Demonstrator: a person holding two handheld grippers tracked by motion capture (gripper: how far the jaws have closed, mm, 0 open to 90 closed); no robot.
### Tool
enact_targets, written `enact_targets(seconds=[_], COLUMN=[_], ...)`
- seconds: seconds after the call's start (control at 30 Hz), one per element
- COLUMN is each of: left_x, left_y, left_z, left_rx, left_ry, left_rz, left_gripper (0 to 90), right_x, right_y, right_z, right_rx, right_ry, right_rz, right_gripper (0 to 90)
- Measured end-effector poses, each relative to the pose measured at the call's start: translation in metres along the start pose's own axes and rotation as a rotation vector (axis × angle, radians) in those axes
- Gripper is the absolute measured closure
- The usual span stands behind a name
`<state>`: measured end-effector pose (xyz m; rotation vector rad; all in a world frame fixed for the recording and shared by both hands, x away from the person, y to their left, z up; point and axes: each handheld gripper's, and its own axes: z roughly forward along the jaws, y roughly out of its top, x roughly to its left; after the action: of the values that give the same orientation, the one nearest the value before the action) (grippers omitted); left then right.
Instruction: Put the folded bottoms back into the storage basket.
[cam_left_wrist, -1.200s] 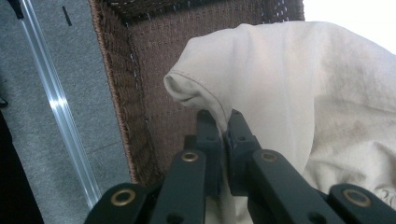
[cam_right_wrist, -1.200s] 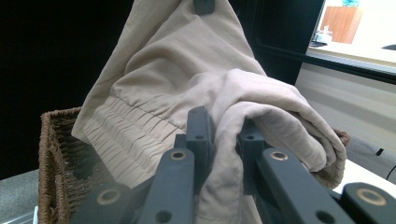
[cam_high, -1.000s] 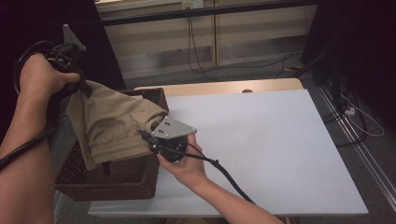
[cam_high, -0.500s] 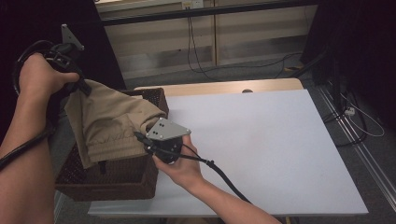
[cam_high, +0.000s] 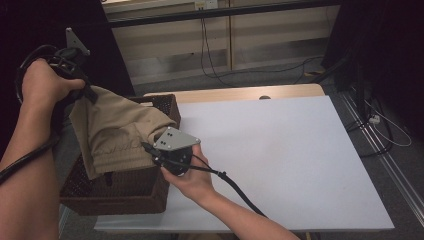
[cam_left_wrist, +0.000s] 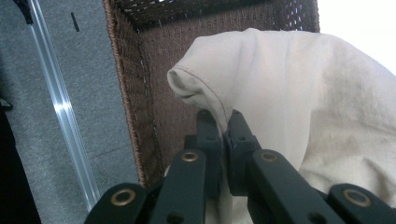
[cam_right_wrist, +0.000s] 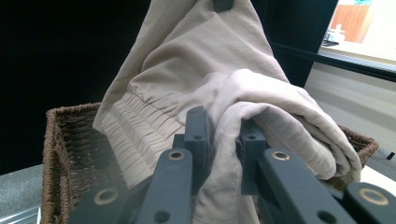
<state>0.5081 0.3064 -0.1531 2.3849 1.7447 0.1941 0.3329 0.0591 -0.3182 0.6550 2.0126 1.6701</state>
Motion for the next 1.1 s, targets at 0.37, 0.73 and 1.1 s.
enact_targets(seconds=[0.37,0.73,1.1], left_x=[0.004,0.019,0.029], left_y=[-0.002,-0.007,-0.006], left_z=[0.004,0.017,0.040], left_rx=[-0.015,-0.028,-0.181], left_ry=[0.007,0.002,0.114], left_rz=[-0.004,-0.018,0.032], left_gripper=[87.1,87.1,43.2], right_x=[0.003,0.013,0.013], right_y=[-0.004,-0.011,-0.017], right_z=[0.007,0.018,0.031], right_rx=[-0.002,0.017,0.105], right_ry=[0.004,0.020,0.022], right_rz=[-0.004,-0.024,-0.080], right_gripper=[78.3,76.8,36.9])
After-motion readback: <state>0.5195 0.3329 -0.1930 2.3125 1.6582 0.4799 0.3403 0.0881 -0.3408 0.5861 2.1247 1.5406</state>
